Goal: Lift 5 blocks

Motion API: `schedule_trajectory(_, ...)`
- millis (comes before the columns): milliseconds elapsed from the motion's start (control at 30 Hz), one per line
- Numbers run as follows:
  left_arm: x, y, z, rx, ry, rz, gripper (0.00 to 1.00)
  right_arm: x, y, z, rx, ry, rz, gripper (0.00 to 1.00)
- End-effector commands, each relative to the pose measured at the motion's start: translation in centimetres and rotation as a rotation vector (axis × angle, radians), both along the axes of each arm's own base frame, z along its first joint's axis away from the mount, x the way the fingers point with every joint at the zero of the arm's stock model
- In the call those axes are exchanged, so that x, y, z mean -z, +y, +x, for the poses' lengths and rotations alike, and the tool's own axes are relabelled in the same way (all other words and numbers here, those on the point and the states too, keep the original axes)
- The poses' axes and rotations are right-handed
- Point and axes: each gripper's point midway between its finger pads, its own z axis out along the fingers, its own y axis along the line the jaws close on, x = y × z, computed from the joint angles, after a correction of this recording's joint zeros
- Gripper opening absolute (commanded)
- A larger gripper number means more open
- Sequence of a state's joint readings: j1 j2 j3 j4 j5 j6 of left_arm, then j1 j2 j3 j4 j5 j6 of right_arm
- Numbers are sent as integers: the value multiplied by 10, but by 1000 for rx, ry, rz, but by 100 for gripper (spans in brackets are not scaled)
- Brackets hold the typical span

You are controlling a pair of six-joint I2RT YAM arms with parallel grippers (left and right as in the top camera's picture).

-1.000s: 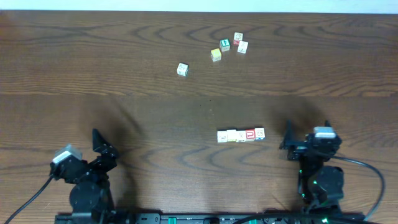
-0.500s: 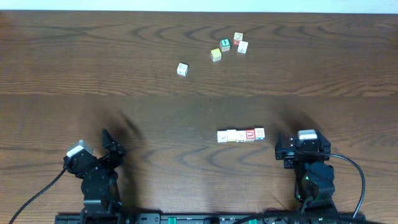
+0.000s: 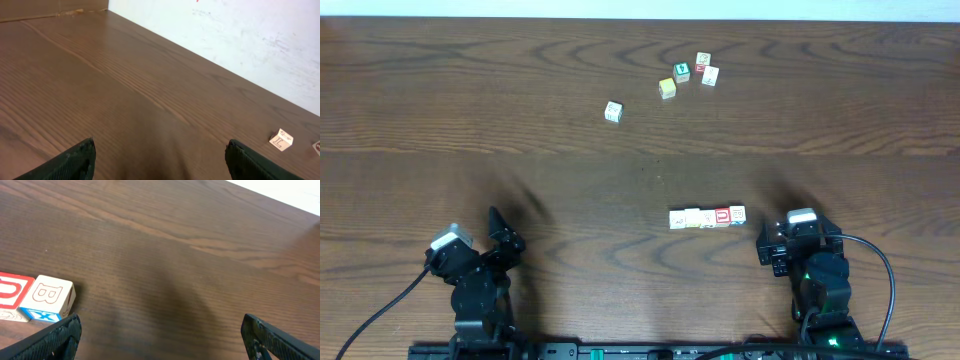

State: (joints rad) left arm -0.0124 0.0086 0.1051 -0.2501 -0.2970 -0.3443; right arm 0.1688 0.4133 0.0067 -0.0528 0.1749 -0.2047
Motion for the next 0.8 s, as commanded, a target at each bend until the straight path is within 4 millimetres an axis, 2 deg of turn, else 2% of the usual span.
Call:
schedule_trajectory(0,14,-3,1,15,34,-12,83,3,3,-1,-21,11,-6,99)
schedule_trajectory(233,13,-2,0,12,30,-8,83,3,3,-1,-21,12,-7,99)
schedule_trajectory(433,7,8,0,-46,0,23,83,3,3,-1,-21,12,-7,99)
schedule_trajectory(567,9,-1,2,36,52,140,83,3,3,-1,-21,12,-7,99)
schedule_trajectory(767,8,-3,3,49,49,146,83,3,3,-1,-21,12,-7,99)
